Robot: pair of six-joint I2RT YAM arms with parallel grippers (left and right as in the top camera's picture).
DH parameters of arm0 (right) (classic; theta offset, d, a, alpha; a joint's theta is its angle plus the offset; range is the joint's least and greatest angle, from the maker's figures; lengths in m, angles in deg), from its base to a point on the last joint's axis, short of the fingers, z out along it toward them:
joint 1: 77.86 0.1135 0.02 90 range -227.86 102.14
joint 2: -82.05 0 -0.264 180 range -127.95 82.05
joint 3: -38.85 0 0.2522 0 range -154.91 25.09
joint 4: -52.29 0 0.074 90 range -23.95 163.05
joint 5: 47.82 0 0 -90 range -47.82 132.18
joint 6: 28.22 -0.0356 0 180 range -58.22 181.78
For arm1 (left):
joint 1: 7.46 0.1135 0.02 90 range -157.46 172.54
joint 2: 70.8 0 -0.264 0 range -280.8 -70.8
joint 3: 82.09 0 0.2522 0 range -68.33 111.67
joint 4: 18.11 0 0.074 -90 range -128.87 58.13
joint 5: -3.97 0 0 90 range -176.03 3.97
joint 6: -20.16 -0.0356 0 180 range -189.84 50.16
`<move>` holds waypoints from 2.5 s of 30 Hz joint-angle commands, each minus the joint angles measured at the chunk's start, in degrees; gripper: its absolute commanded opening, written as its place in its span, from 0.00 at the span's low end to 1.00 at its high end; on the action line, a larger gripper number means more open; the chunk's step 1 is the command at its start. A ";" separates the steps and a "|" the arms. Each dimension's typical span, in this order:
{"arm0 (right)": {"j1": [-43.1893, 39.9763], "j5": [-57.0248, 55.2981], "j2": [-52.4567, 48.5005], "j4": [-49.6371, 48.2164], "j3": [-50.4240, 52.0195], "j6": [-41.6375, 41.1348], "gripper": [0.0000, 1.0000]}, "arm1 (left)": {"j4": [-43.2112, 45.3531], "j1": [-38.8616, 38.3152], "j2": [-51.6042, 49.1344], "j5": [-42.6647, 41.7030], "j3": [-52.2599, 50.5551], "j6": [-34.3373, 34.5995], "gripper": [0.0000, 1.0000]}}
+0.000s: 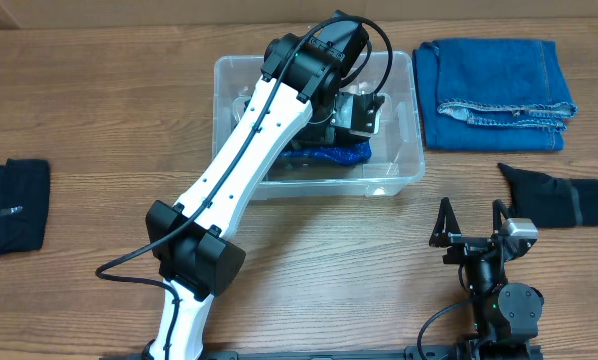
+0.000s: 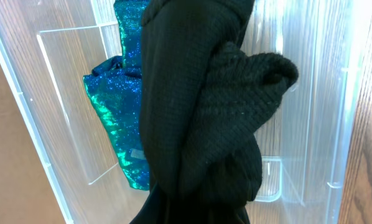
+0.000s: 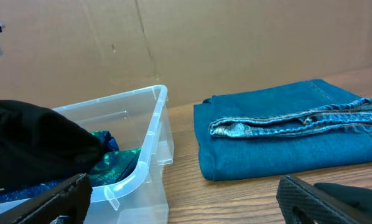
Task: Pack container
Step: 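Carry the black garment with the left gripper and lower it into the bin front, then release the black garment and withdraw the left gripper to the left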
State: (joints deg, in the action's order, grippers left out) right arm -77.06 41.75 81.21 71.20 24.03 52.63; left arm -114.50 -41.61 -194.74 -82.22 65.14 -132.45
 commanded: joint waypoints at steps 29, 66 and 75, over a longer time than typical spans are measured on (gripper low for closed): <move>0.11 -0.37 0.68 -0.33 0.61 0.15 1.00 | -0.81 0.92 -0.11 -14.86 0.28 44.30 0.04; 0.11 -0.37 0.68 -0.33 0.61 0.15 1.00 | 2.08 5.49 -1.62 -8.24 -1.49 62.55 0.04; 0.11 -0.37 0.68 -0.33 0.61 0.15 1.00 | -14.19 21.38 -1.57 -7.58 10.75 61.05 0.09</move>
State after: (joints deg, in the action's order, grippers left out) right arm -77.06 41.75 81.21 71.20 24.03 52.65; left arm -127.26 -26.57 -196.86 -91.09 74.56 -69.43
